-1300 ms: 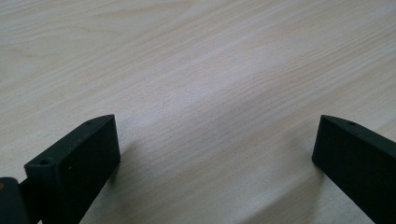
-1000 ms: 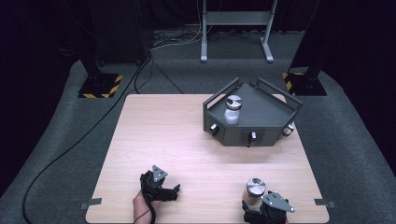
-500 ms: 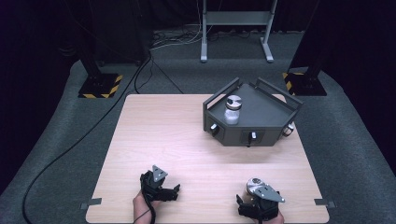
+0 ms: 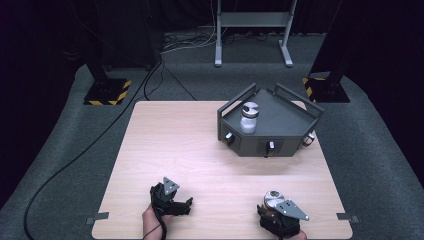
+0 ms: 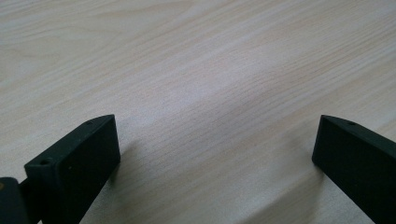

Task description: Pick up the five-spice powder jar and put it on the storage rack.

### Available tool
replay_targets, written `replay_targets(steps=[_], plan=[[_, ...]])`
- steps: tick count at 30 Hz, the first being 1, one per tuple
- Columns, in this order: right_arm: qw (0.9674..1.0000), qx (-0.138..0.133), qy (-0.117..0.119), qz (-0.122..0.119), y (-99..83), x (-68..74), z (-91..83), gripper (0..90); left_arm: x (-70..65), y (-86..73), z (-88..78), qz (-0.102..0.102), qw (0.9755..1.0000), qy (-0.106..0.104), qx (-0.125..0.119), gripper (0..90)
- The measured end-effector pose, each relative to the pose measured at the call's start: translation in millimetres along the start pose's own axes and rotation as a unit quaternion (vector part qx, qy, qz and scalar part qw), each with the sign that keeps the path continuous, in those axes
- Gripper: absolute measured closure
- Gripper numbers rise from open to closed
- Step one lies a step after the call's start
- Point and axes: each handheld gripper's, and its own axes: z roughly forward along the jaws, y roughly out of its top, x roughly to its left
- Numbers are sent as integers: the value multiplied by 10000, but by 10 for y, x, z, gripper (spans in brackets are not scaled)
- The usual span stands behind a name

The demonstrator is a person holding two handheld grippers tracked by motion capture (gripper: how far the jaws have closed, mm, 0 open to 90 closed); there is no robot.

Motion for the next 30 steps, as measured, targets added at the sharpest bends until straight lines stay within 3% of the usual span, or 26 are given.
replay_targets(steps=[10, 30], plan=[[10000, 30, 37, 7, 51, -57, -37, 303, 0, 0, 0, 0, 10000, 1, 0, 6], [9995, -159, -252, -42, 241, -253, -136, 303, -1, 0, 0, 0, 10000, 2, 0, 6]])
